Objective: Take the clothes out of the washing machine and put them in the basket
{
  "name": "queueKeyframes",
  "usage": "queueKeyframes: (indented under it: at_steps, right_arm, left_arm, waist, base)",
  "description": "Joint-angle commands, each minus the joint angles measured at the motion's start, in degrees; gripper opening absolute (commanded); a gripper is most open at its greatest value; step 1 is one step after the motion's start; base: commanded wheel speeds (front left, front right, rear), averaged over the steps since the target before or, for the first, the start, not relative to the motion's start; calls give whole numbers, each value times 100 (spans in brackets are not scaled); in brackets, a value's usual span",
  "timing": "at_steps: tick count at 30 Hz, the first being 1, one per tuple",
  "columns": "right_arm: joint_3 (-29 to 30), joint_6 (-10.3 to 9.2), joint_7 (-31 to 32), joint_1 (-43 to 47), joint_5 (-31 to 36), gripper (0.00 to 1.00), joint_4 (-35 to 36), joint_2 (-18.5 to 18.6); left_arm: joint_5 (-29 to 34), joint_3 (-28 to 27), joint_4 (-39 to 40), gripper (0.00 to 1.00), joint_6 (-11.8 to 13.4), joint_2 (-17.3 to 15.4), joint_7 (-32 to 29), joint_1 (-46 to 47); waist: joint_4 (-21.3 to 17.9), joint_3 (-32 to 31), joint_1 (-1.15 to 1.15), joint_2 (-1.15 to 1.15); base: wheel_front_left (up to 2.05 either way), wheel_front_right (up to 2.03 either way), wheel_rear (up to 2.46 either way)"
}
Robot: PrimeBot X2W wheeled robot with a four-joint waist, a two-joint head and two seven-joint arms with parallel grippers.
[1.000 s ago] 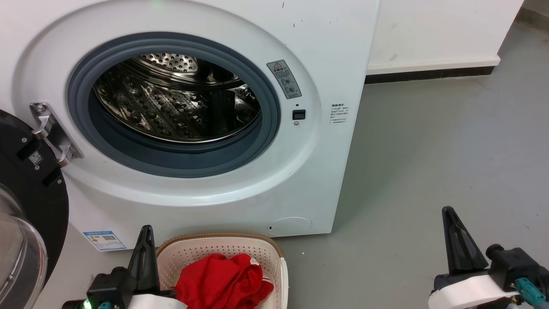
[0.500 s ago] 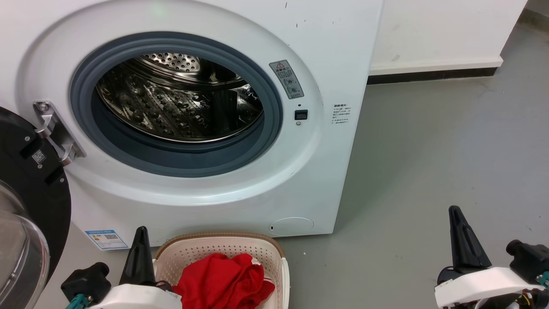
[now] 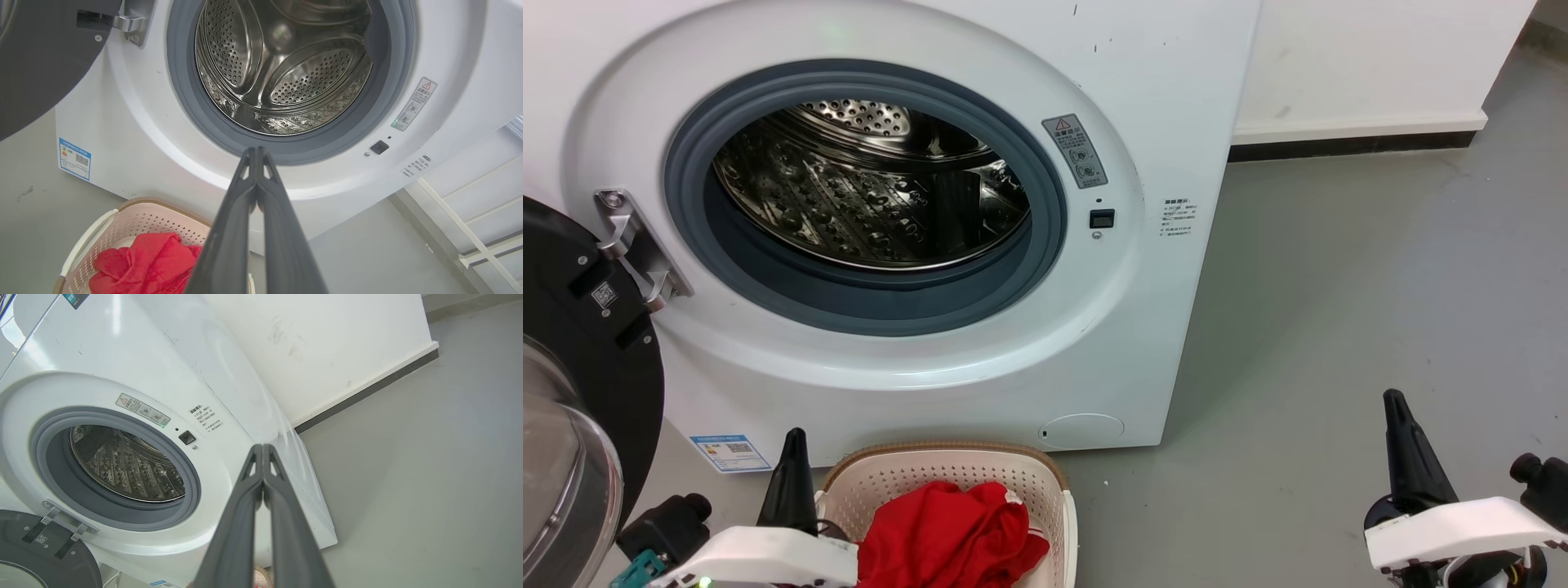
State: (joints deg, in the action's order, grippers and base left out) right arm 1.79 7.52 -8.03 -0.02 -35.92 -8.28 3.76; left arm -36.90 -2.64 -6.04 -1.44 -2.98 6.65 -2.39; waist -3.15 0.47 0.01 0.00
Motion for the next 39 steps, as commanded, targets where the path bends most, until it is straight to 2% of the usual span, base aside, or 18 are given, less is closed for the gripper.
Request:
queueKeyframes:
  at_steps: [1, 20, 39]
  right_arm:
    - [15, -1, 28, -162, -209, 0, 31, 57]
    - [66, -1, 367, -306, -1818, 0, -134, 78]
    - [129, -2, 670, -423, -3135, 0, -273, 79]
  left_arm:
    - [-187, -35, 37, 0, -36, -9, -39, 169]
    - [-1705, -133, -197, 0, -203, -5, -401, 378]
    - [-2967, -227, -397, 0, -340, -1, -709, 562]
  waist:
    - [4, 0, -1, 0]
    - [69, -6, -1, 0]
    - [134, -12, -1, 0]
  base:
    - [0, 0, 0]
    - [0, 0, 0]
    - [0, 0, 0]
